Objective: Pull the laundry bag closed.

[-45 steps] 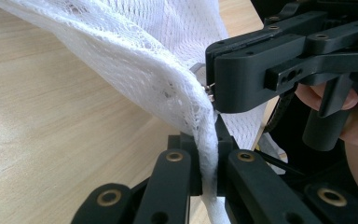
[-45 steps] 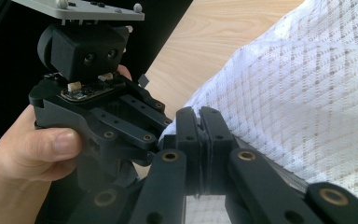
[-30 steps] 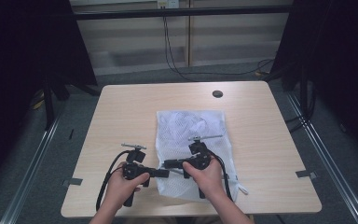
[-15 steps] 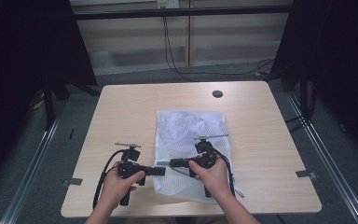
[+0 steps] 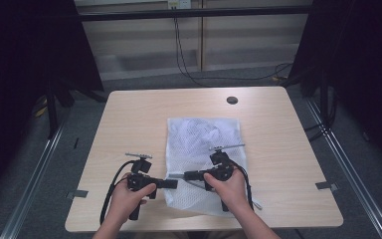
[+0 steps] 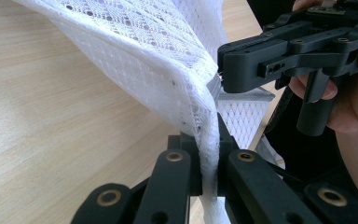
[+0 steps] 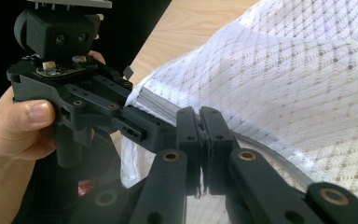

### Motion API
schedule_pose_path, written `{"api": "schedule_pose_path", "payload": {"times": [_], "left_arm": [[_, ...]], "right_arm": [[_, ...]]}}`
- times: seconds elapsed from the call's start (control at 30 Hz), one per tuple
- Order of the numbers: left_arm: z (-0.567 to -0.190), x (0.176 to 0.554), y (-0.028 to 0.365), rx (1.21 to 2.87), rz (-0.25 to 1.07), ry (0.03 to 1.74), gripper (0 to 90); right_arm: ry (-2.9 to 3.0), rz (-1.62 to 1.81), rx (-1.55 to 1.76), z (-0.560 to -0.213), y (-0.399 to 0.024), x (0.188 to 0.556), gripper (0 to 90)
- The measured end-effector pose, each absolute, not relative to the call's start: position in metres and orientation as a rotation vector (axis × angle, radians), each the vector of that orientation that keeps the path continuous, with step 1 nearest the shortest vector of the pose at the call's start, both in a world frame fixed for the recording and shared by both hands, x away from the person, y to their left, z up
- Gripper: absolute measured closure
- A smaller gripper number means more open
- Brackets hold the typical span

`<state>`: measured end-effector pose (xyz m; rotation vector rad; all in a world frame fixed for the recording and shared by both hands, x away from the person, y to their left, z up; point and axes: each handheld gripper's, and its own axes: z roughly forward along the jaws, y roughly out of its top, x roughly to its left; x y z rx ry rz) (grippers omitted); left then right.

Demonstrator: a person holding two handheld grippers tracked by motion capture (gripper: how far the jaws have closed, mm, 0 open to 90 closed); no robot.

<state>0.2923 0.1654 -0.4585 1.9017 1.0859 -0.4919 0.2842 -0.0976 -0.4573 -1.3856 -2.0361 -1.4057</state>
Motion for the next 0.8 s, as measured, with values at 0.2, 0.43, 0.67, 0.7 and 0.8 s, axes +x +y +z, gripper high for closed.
{"api": "schedule_pose_path", "payload": {"times": [0.2,0.43,0.67,0.7,0.8], "left_arm": [[-0.459,0.292,0.166,1.887,-0.509,1.091,89.0],[-0.459,0.292,0.166,1.891,-0.499,1.093,89.0],[-0.460,0.293,0.167,1.878,-0.505,1.099,89.0],[-0.460,0.293,0.167,1.888,-0.499,1.091,89.0],[-0.460,0.293,0.166,1.877,-0.512,1.098,89.0]], "right_arm": [[-2.027,-1.413,-1.383,-0.457,-0.099,0.283,87.4],[-2.010,-1.413,-1.390,-0.457,-0.100,0.282,87.4],[-2.008,-1.416,-1.412,-0.458,-0.111,0.283,87.4],[-2.017,-1.413,-1.414,-0.458,-0.111,0.282,87.4],[-2.002,-1.405,-1.413,-0.458,-0.113,0.282,87.4]]}}
